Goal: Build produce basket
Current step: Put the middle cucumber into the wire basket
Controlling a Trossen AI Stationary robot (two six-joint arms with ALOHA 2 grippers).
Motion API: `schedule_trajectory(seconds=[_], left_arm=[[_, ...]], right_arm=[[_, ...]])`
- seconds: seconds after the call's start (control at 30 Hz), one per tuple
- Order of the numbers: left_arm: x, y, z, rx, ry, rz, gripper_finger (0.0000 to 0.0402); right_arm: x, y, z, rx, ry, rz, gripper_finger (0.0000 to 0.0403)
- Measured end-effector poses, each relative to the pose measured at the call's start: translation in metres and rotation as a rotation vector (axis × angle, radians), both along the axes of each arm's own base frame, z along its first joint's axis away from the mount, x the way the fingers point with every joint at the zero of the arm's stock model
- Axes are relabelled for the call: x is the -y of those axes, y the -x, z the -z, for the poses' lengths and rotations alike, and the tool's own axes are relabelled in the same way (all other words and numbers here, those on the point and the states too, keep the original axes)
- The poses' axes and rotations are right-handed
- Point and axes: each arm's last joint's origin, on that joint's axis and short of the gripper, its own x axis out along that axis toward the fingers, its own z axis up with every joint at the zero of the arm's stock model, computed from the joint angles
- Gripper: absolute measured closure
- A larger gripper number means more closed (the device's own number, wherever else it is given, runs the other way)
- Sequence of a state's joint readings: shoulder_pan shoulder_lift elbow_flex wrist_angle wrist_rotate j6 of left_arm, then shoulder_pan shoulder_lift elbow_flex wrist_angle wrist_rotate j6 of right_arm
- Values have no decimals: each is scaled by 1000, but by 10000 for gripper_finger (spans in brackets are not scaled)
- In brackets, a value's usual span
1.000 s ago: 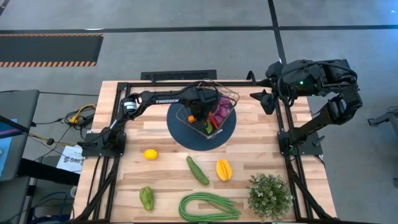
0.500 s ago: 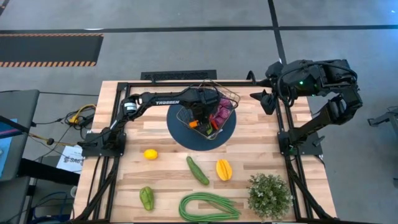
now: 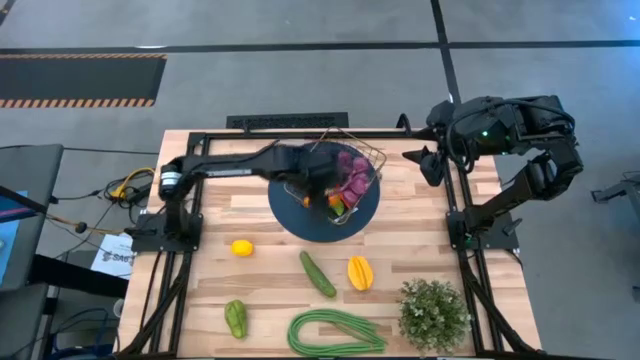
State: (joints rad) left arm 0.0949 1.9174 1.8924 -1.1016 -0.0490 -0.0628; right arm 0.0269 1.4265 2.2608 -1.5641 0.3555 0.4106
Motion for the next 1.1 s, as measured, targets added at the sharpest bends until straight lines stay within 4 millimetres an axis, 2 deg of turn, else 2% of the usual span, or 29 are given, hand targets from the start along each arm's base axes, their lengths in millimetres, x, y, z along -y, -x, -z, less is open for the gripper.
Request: schedule_trajectory(seconds=[0.23, 0.47, 0.57, 0.7, 0.87, 1.1], left_arm=[[59, 14, -2, -99, -60, 264, 220], [107, 15, 17, -115, -109, 543, 220], [119, 19, 28, -145, -110, 579, 220], [129, 22, 54, -177, -140, 625, 220], [141, 24, 80, -146, -134, 675, 220], [157, 27, 94, -102, -162, 749, 220]], right_arm=[[0, 0, 0, -2, -9, -14, 122], [0, 0, 0, 0, -11, -13, 122], [0, 0, 0, 1, -12, -13, 122], [0, 0, 0, 3, -12, -13, 122], [0, -1, -1, 9, -13, -12, 122], [0, -1, -1, 13, -19, -6, 122]])
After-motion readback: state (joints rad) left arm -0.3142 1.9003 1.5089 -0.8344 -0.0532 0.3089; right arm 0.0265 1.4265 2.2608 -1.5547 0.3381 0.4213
